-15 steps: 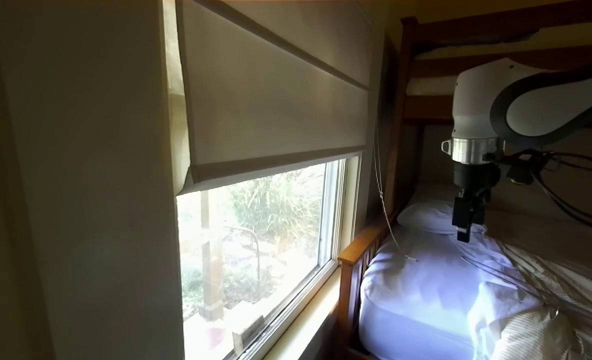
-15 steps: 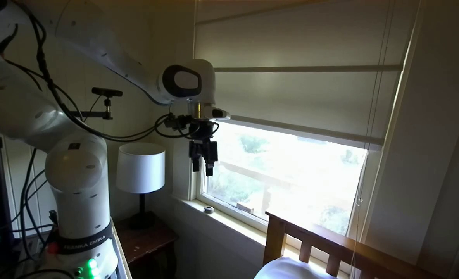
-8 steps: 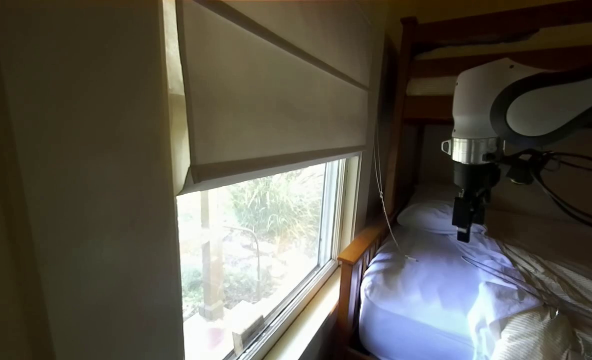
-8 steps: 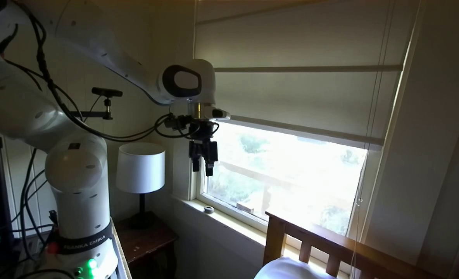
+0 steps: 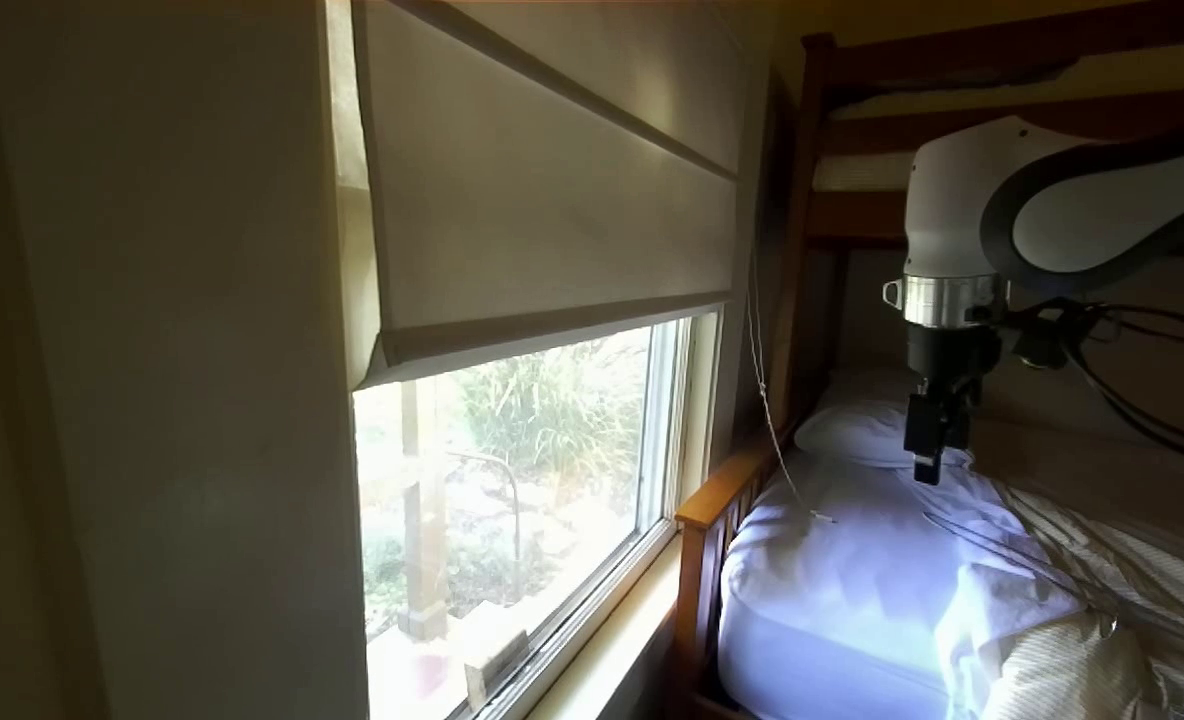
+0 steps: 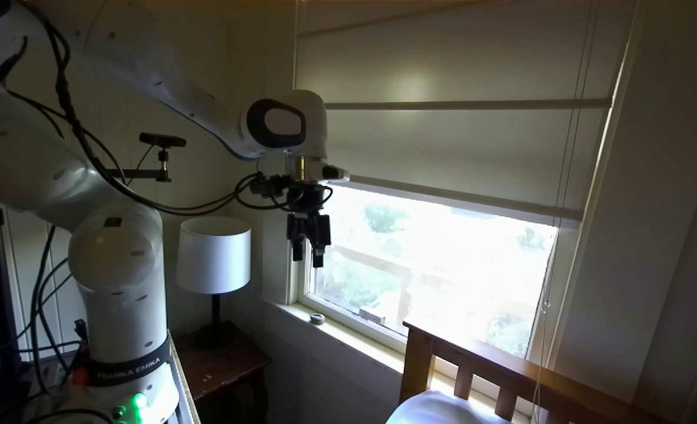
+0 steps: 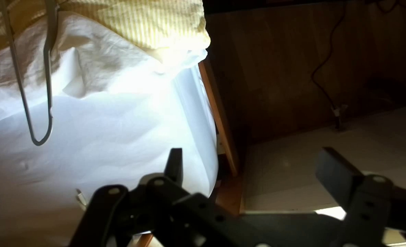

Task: Pick up the white object from the windowsill and put it on the headrest of the bottom bed.

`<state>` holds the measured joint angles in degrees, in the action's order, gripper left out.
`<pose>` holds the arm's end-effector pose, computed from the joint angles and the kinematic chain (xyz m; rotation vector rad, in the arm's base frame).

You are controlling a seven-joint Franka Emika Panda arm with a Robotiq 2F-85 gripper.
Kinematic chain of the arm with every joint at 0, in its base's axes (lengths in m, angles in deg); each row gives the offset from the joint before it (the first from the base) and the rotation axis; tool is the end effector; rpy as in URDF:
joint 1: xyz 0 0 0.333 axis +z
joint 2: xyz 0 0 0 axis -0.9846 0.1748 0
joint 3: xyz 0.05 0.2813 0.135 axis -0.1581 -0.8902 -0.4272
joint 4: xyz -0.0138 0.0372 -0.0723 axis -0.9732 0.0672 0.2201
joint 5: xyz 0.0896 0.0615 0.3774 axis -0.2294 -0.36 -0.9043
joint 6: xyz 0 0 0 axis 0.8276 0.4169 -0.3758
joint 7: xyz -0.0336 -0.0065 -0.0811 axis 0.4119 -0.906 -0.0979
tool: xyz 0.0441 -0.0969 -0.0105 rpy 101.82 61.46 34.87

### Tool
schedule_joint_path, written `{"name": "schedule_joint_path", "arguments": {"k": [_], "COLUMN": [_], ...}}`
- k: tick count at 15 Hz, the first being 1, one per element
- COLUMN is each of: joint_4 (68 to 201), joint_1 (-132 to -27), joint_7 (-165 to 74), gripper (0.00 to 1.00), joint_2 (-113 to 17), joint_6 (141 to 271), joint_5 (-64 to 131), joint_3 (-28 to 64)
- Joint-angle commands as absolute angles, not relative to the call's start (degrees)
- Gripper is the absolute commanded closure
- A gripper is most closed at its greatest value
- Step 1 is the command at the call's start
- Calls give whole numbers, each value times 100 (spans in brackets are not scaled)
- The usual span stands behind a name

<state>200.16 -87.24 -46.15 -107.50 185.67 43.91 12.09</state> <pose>0.3121 -0.0438 0.4241 2.9065 -0.1096 -0.0333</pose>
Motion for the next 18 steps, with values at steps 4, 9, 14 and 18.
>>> {"name": "schedule_joint_path", "arguments": {"k": [4,9,14,18], "joint_4": [19515,18816,18026,18109], "joint_1": [-8174,-7669,-7321,-7205], "joint_7": [-4730,-4369,-4307,-4325], "gripper": [0,0,0,0], "joint_2": [-9451,-7954,-6397,-6358], "joint_6": [19196,19977,20018,20057], "joint_5": [4419,4345,4422,4374], "joint_3": [965,444,162,268]}}
